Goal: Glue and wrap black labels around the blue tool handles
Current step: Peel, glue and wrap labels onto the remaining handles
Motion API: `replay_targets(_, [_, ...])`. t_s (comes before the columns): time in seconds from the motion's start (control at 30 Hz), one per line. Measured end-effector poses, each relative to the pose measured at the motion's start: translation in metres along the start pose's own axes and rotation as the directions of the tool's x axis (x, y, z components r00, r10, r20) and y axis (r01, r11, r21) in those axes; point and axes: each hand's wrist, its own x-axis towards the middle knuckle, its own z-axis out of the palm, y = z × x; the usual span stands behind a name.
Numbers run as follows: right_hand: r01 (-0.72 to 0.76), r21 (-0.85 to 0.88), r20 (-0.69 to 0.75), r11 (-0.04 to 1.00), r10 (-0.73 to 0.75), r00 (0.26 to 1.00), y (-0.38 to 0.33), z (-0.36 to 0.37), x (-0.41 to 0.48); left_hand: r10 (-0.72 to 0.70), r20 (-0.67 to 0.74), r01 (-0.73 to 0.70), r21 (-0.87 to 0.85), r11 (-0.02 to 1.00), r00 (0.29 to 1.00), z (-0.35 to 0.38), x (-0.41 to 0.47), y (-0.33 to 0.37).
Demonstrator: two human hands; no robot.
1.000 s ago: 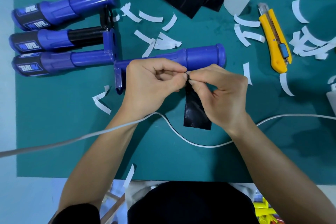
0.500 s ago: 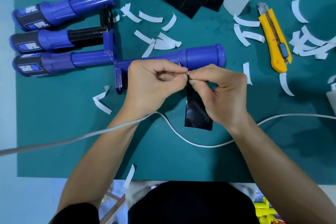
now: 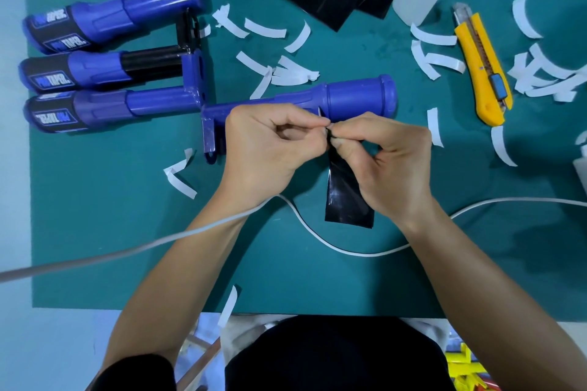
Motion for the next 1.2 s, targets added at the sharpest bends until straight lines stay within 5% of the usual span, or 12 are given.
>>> replay_targets(0.77, [0.094,-0.086,0.055,0.992,-0.089,0.994,0.0025,-0.0013,-0.0011,-0.037,0.046,0.035,0.042,0.999,0.998,-0.0052,0.001,-0.0036])
replay_targets(1.2, [-0.067,0.066,0.031,0.996,0.065,0.997,-0.0005,-0.0036,0.0039,-0.014,0.02,0.015,-0.026,1.0,1.0,-0.0005,-0.0007,-0.0005])
